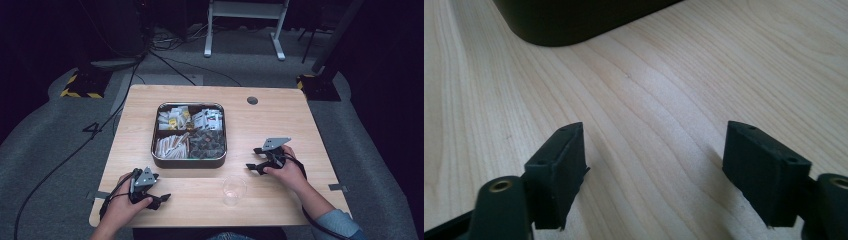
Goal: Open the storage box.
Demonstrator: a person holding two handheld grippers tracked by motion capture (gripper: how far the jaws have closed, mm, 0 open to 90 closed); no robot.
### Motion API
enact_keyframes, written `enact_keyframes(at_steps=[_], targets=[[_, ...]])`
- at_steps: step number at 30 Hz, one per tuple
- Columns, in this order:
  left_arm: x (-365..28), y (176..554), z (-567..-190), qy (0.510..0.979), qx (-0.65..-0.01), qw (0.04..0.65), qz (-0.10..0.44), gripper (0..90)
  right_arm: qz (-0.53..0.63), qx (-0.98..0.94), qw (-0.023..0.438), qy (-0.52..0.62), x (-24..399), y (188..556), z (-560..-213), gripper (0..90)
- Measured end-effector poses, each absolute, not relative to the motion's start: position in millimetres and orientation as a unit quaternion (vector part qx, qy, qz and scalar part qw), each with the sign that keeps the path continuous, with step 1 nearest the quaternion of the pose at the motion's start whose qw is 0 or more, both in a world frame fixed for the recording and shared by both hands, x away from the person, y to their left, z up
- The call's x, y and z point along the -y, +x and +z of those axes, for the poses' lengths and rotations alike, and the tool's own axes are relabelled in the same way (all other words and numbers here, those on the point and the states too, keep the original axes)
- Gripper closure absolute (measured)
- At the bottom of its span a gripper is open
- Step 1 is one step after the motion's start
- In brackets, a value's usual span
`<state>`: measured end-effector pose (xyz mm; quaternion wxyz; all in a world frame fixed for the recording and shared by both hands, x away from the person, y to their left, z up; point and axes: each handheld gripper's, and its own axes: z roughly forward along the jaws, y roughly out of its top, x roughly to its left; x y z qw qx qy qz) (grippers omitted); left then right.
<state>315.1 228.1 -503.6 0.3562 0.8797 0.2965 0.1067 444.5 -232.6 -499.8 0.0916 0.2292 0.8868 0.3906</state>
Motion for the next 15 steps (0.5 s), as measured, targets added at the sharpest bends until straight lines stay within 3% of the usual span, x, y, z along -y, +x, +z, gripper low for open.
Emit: enact_keyframes(at_steps=[15], targets=[[-238,312,-504,0.873,-0.315,0.354,0.116,15.8,0.431,-0.877,0.072,0.201,207,464,-445,28.7]])
